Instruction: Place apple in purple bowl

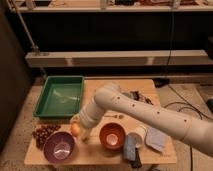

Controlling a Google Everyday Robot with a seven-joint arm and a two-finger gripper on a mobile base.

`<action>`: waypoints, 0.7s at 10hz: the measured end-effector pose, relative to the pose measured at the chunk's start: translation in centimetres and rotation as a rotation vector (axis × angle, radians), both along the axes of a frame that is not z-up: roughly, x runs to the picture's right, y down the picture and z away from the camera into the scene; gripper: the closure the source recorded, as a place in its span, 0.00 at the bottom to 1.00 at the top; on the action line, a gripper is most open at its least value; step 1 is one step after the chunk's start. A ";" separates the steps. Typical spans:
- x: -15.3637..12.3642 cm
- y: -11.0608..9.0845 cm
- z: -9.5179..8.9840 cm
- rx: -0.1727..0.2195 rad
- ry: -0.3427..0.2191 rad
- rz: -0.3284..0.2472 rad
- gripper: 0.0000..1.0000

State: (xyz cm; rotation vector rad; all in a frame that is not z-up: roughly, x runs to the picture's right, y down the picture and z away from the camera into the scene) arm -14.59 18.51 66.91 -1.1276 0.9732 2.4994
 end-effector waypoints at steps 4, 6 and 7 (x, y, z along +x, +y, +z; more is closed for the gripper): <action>-4.9 0.4 2.3 -0.049 -0.092 -0.025 1.00; -6.6 1.0 2.5 -0.069 -0.132 -0.055 1.00; -7.4 1.4 2.4 -0.079 -0.151 -0.074 1.00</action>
